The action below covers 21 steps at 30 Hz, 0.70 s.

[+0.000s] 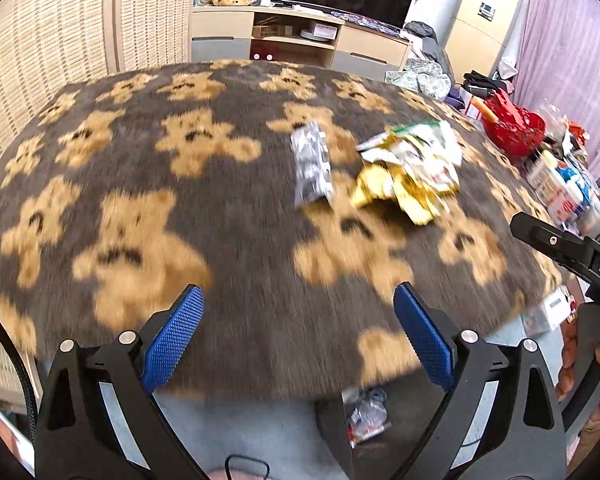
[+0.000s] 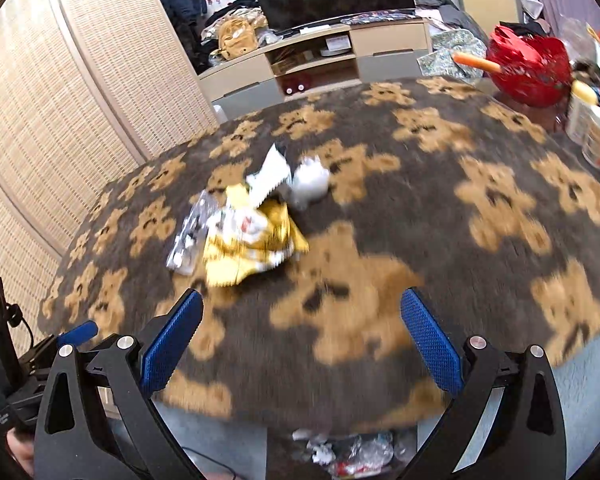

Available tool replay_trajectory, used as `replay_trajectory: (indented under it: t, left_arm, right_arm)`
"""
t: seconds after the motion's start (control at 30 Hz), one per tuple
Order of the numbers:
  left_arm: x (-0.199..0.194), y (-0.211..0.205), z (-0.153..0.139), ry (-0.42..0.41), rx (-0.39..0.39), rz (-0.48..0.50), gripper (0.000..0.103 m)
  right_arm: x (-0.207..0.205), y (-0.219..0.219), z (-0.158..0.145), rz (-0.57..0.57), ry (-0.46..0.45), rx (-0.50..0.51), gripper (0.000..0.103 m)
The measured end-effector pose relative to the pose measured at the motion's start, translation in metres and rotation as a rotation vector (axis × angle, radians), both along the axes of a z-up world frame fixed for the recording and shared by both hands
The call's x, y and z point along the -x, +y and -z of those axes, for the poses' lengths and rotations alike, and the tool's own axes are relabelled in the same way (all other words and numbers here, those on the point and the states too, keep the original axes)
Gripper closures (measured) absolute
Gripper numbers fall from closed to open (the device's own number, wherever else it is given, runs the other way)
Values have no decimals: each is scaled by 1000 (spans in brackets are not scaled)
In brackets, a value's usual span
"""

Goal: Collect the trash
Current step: 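Raise both open tools back toward the remaining trash, then grasp the clear blister pack with the left tool while the right tool grasps the white-green wrapper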

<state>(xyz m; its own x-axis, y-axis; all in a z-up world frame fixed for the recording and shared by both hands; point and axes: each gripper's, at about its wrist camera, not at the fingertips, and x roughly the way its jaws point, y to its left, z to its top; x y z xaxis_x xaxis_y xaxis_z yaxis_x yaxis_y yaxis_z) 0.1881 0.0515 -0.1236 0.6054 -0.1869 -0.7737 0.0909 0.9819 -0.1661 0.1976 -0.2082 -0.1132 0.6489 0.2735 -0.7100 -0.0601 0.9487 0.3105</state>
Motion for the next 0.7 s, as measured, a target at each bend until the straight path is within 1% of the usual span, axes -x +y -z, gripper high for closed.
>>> replay_trajectory:
  t: [0.13,0.3,0.37,0.43,0.47,0.53,0.57,0.7]
  left_arm:
    - [-36,-1,3,-3,-13,-12,13]
    - [-74,-6,8,0,-25,-11,20]
    - [-85,-10,8,1,-30,-4,26]
    - [-96,-14,11,5,-40,5,30]
    - [-100,-17,12,8,-43,10,33]
    - [-109,-22,17,23,-45,21,39]
    - [-113,-24,20,33,-42,26,43]
    - [-124,-31,32,69,-44,38,49]
  right_arm:
    - [-29,3,-6,-1,-14,-1,4]
    - [-66,9,-9,-10,-26,-25,4]
    - [-76,12,-10,-17,-33,-32,5]
    - [-87,16,-9,-27,-33,-46,15]
    - [-92,17,-9,-31,-29,-57,18]
    - [-102,20,-7,-34,-18,-75,29]
    - [-106,21,-6,-37,-12,-79,30]
    - [-117,25,3,-49,15,-88,40]
